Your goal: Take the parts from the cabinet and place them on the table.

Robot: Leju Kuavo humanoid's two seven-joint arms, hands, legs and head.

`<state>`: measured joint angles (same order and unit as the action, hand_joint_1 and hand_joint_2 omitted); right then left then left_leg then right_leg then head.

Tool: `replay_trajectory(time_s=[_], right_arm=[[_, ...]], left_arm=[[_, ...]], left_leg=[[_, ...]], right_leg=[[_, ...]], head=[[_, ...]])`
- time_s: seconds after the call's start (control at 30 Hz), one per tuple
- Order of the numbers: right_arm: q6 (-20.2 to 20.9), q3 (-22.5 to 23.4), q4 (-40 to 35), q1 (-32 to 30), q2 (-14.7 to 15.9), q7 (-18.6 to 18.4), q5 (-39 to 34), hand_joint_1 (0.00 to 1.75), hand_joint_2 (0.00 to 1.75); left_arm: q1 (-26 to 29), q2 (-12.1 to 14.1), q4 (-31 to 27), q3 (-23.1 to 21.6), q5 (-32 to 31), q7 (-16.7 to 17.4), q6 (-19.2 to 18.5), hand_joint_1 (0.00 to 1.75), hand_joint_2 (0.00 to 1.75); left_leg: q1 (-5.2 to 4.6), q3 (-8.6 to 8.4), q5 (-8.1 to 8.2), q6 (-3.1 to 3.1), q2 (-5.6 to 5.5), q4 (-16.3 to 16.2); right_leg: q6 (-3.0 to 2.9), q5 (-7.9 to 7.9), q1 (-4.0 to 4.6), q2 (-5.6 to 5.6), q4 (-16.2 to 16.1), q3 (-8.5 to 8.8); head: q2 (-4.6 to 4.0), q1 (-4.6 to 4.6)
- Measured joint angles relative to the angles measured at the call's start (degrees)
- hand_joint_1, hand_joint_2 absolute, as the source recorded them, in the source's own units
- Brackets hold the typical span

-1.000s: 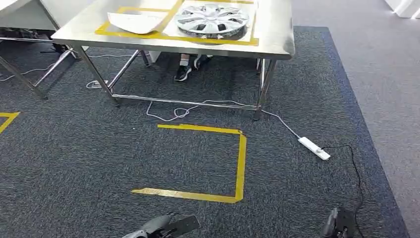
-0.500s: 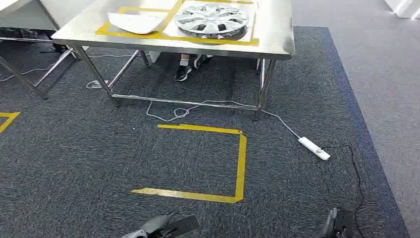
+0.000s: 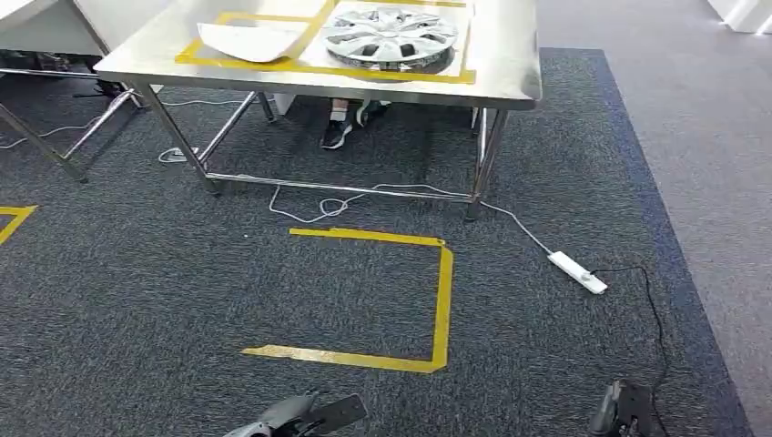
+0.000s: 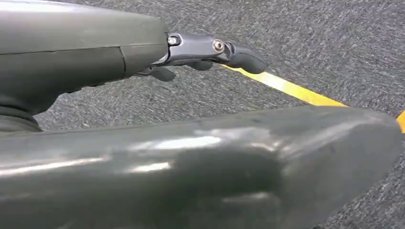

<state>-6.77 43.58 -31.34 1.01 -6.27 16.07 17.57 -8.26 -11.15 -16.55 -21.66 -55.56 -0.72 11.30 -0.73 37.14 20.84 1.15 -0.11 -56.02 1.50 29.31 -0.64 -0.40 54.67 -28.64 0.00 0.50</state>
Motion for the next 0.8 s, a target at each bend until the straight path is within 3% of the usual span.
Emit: replay_trajectory(time_s=[0.07, 0.1, 0.13, 0.17, 0.23, 0.27, 0.3, 0.33, 0.4, 0.43, 0.47, 0.5, 0.53, 0.6, 0.63, 0.67, 0.7, 0.77, 0.8], right_arm=[[-1.16, -0.07, -0.02, 0.06, 0.00, -0.59, 1.56, 0.00, 0.00], [-1.70, -0.15, -0.04, 0.01, 0.00, -0.87, 2.25, 0.00, 0.00], [-1.90, -0.17, -0.04, 0.01, 0.00, -0.90, 2.52, 0.00, 0.00], [-2.08, -0.17, -0.04, 0.13, 0.02, -1.01, 2.67, 0.00, 0.00], [-2.19, -0.22, -0.04, 0.17, 0.02, -1.14, 2.78, 0.00, 0.00], [-2.21, -0.33, -0.04, 0.08, 0.00, -1.18, 2.82, 0.00, 0.00], [-2.21, -0.37, -0.04, -0.04, 0.00, -1.23, 2.82, 0.00, 0.00], [-2.23, -0.39, -0.04, -0.06, 0.02, -1.23, 2.82, 0.00, 0.00], [-2.36, -0.39, -0.04, -0.02, 0.13, -1.23, 2.91, 0.00, 0.00], [-2.36, -0.44, -0.04, 0.03, 0.13, -1.23, 2.93, 0.00, 0.00], [-2.27, -0.55, 0.11, -0.05, -0.22, -1.36, 2.98, 0.00, 0.00], [-2.27, -0.55, 0.00, -0.13, -0.15, -1.25, 2.97, 0.00, 0.00], [-2.32, -0.52, -0.02, -0.18, -0.15, -1.36, 2.97, 0.00, 0.00], [-2.34, -0.55, -0.02, -0.02, -0.15, -1.31, 2.95, 0.00, 0.00], [-2.34, -0.54, -0.04, 0.15, -0.11, -1.29, 3.02, 0.00, 0.00], [-2.43, -0.55, -0.04, 0.13, -0.09, -1.31, 3.11, 0.00, 0.00], [-2.56, -0.55, -0.06, 0.01, -0.09, -1.33, 3.26, 0.00, 0.00], [-2.78, -0.57, -0.04, -0.40, -0.09, -1.42, 3.76, 0.00, 0.00], [-2.97, -0.57, -0.04, -0.46, -0.09, -1.49, 3.98, 0.00, 0.00]], left_arm=[[-0.04, 0.02, 0.00, -0.18, -0.50, 0.22, -0.42, 0.00, 0.00], [0.00, 0.02, 0.00, -0.44, -0.89, 0.46, -0.61, 0.00, 0.00], [-0.02, -0.02, 0.00, -0.57, -0.92, 0.50, -0.72, 0.00, 0.00], [-0.16, -0.04, 0.00, -0.74, -0.94, 0.50, -0.79, 0.00, 0.00], [-0.19, -0.15, 0.00, -0.94, -0.96, 0.52, -0.94, 0.00, 0.00], [-0.14, -0.15, 0.02, -1.00, -0.98, 0.52, -0.98, 0.00, 0.00], [-0.10, -0.15, 0.04, -1.07, -1.01, 0.52, -0.98, 0.00, 0.00], [-0.10, -0.15, 0.07, -1.22, -1.01, 0.52, -1.01, 0.00, 0.00], [-0.17, -0.22, 0.07, -1.40, -1.03, 0.55, -1.03, 0.00, 0.00], [-0.25, -0.18, 0.07, -1.40, -1.03, 0.59, -1.03, 0.00, 0.00], [-0.20, -0.04, 0.07, -1.40, -1.03, 0.72, -1.03, 0.00, 0.00], [-0.18, -0.15, 0.07, -1.46, -1.03, 0.72, -1.03, 0.00, 0.00], [-0.20, -0.13, 0.07, -1.46, -1.05, 0.72, -1.03, 0.00, 0.00], [0.05, 0.04, 0.09, -1.46, -1.05, 0.72, -1.03, 0.00, 0.00], [0.22, 0.04, 0.15, -1.49, -1.05, 0.72, -1.05, 0.00, 0.00], [0.24, 0.04, 0.15, -1.55, -1.05, 0.72, -1.09, 0.00, 0.00], [0.12, 0.02, 0.15, -1.62, -1.09, 0.77, -1.09, 0.00, 0.00], [-0.03, -0.02, 0.15, -1.77, -1.18, 0.79, -1.11, 0.00, 0.00], [0.04, -0.04, 0.15, -1.81, -1.38, 0.83, -1.14, 0.00, 0.00]], left_leg=[[-0.18, -0.30, -0.30, 1.12, -0.13, 0.88], [0.54, -1.14, -1.13, 1.53, -0.14, 2.52], [0.58, -1.61, -1.44, 1.39, -0.20, 3.33], [0.64, -1.56, -1.66, 1.62, -0.31, 3.45], [0.68, -1.11, -1.75, 1.47, -0.67, 3.40], [0.73, -0.81, -1.91, 1.23, -0.94, 3.33], [0.87, -0.50, -2.09, 0.95, -1.34, 3.20], [1.13, -0.12, -2.29, 0.62, -1.83, 2.99], [1.88, 1.01, -2.47, -0.30, -2.93, 1.81], [2.03, 1.69, -2.37, -1.00, -3.37, 0.76], [1.63, 1.96, -2.32, -1.64, -3.97, 0.28], [1.60, 2.06, -2.36, -1.77, -4.20, -0.19], [1.54, 1.97, -2.54, -2.03, -4.50, 0.09], [1.88, 2.26, -3.26, -2.49, -5.41, 0.22], [1.96, 2.50, -2.65, -2.61, -4.89, -0.34], [1.70, 3.47, 0.00, -2.55, -2.88, -2.79], [1.70, 5.34, 3.39, -2.59, -1.52, -7.59], [1.71, 8.81, 8.52, -2.51, -0.36, -17.78], [1.70, 9.39, 9.64, -2.34, -0.29, -20.81]], right_leg=[[0.48, -0.23, 0.08, -0.30, -0.57, 0.61], [0.52, -0.04, 0.24, -0.32, -0.58, 0.65], [0.67, 1.07, 0.17, 0.00, 0.22, 0.35], [0.80, 3.61, 0.14, 0.27, 3.32, -1.04], [1.41, 8.79, -0.29, 0.31, 13.24, -5.55], [1.68, 10.05, -0.50, 0.29, 16.92, -7.24], [1.98, 9.62, -0.77, 0.30, 17.52, -7.45], [2.32, 7.82, -1.08, 0.31, 15.13, -6.03], [3.18, 3.16, -1.84, 0.95, 4.81, -0.48], [3.94, 2.65, -2.41, 2.79, 0.61, 1.55], [3.58, 2.76, -1.75, 4.40, 1.85, 0.55], [1.75, 2.57, -1.91, 3.54, 2.40, 0.38], [1.27, 2.65, -1.70, 3.18, 2.65, 0.28], [0.35, 2.33, -1.60, 2.16, 3.10, 0.16], [-0.13, 2.06, -1.66, 1.35, 3.03, -0.12], [-0.48, 1.89, -1.48, 1.02, 2.98, -0.20], [-0.75, 1.70, -1.27, 0.28, 2.98, 0.07], [-0.97, 1.45, -0.90, -1.25, 3.06, -0.39], [-0.97, 1.45, -0.73, -2.02, 3.09, -0.52]], head=[[-0.02, -0.22], [0.00, -0.13], [0.00, 0.00], [0.00, 0.05], [0.00, 0.11], [0.00, 0.07], [0.00, 0.07], [0.00, 0.05], [0.00, 0.11], [0.00, 0.22], [0.00, 0.81], [-0.02, 0.22], [-0.02, -0.26], [-0.02, -0.39], [-0.02, -0.57], [-0.02, -0.79], [-0.02, -1.09], [-0.02, -1.09], [-0.02, -1.07]])
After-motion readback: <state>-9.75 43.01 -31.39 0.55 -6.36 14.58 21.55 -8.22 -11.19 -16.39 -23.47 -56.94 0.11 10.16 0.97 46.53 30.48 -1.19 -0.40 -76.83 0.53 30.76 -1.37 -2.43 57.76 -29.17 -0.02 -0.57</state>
